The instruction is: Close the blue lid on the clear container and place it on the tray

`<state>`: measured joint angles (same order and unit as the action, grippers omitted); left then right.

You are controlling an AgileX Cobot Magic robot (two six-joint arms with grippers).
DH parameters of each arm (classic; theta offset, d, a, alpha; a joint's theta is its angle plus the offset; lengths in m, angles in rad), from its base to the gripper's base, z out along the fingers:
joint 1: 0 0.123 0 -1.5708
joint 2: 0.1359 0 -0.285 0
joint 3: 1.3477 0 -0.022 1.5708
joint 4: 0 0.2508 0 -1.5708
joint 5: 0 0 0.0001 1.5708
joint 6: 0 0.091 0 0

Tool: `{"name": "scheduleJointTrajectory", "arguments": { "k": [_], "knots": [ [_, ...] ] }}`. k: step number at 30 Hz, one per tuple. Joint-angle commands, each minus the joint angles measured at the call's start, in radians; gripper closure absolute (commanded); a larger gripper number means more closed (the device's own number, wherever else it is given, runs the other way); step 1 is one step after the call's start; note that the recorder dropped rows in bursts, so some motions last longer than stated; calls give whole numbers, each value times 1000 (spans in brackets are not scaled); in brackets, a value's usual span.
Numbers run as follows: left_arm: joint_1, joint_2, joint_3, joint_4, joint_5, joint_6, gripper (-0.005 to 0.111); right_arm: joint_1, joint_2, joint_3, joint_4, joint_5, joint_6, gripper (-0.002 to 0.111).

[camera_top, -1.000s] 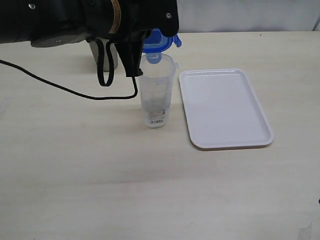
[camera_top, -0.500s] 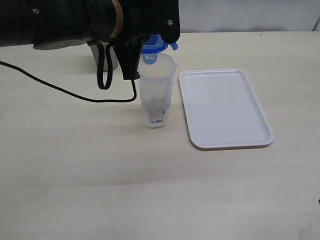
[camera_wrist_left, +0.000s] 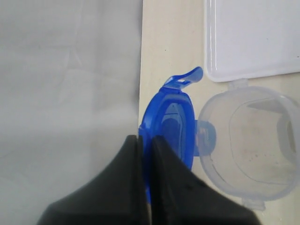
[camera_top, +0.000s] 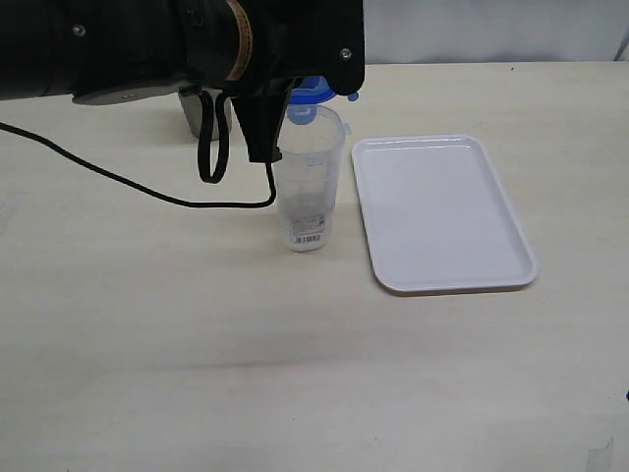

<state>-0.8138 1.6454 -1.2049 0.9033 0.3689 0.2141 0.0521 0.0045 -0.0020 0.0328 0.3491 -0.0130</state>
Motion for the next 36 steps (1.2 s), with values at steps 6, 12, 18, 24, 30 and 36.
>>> {"name": "scheduleJointTrajectory", "arguments": {
  "k": [6, 12, 18, 24, 30, 36],
  "knots": [
    [-2, -2, -7, 3, 38, -2, 107, -4, -5, 2, 5, -4, 1, 104],
    [-2, -2, -7, 37, 40, -9, 107, -4, -5, 2, 5, -4, 1, 104],
    [-2, -2, -7, 39, 22, -13, 107, -4, -5, 2, 5, -4, 1, 104],
    [-2, -2, -7, 64, -27, -36, 107, -4, -5, 2, 5, -4, 1, 104],
    [-2, -2, -7, 62, 5, -38, 107, -4, -5, 2, 5, -4, 1, 104],
    [-2, -2, -7, 45, 7, -38, 107, -4, -5, 2, 5, -4, 1, 104]
  ]
}}
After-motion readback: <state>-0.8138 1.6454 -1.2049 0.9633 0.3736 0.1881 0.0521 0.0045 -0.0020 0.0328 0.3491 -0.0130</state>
